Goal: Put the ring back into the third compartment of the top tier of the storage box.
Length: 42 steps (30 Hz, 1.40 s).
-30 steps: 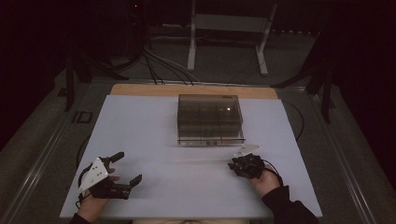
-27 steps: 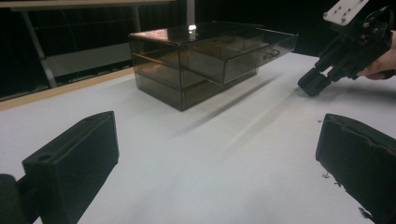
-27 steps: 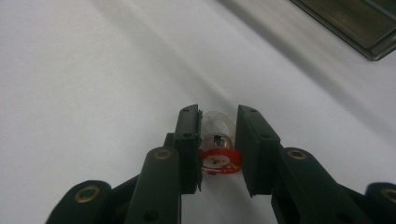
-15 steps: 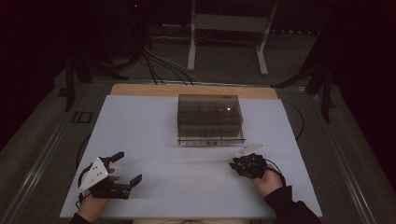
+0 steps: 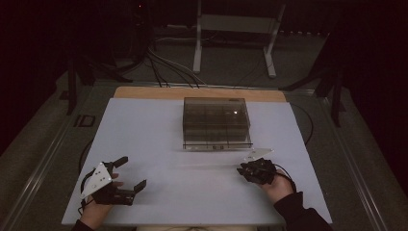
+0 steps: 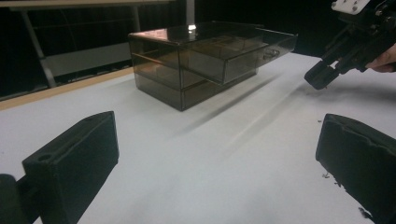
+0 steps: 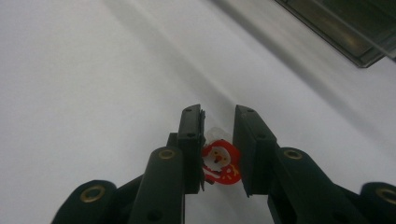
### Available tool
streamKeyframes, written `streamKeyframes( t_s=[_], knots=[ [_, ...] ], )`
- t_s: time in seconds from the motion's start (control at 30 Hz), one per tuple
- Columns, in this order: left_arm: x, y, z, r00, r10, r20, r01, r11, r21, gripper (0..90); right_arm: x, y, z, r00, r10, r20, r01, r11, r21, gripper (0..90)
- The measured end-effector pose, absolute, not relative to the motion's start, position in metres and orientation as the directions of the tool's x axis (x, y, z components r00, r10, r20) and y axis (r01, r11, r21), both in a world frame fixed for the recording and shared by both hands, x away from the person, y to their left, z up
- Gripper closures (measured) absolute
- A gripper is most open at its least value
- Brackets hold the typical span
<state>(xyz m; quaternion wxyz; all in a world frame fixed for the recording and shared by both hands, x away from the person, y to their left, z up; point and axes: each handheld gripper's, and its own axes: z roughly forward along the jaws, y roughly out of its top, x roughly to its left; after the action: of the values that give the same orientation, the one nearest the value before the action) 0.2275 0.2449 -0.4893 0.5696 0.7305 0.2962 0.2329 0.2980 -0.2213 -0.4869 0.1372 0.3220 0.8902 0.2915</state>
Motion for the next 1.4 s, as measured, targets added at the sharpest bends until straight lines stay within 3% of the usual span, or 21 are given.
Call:
streamKeyframes(
  t_s=[0.37, 0.8, 1.4],
  knots=[
    [0.228, 0.245, -0.489, 0.717, 0.697, 0.002, 0.169, -0.176, 0.97, 0.2, 0.29, -0.216, -0.471, -0.776, 0.628, -0.065, 0.471, 0.645, 0.602, 73.4],
    [0.228, 0.244, -0.49, 0.718, 0.696, 0.0, 0.172, -0.178, 0.969, 0.2, 0.285, -0.217, -0.442, -0.782, 0.62, -0.067, 0.433, 0.617, 0.657, 73.5],
    [0.227, 0.245, -0.489, 0.717, 0.697, 0.002, 0.169, -0.175, 0.97, 0.2, 0.301, -0.22, -0.412, -0.774, 0.627, -0.086, 0.405, 0.595, 0.694, 73.5]
  ],
)
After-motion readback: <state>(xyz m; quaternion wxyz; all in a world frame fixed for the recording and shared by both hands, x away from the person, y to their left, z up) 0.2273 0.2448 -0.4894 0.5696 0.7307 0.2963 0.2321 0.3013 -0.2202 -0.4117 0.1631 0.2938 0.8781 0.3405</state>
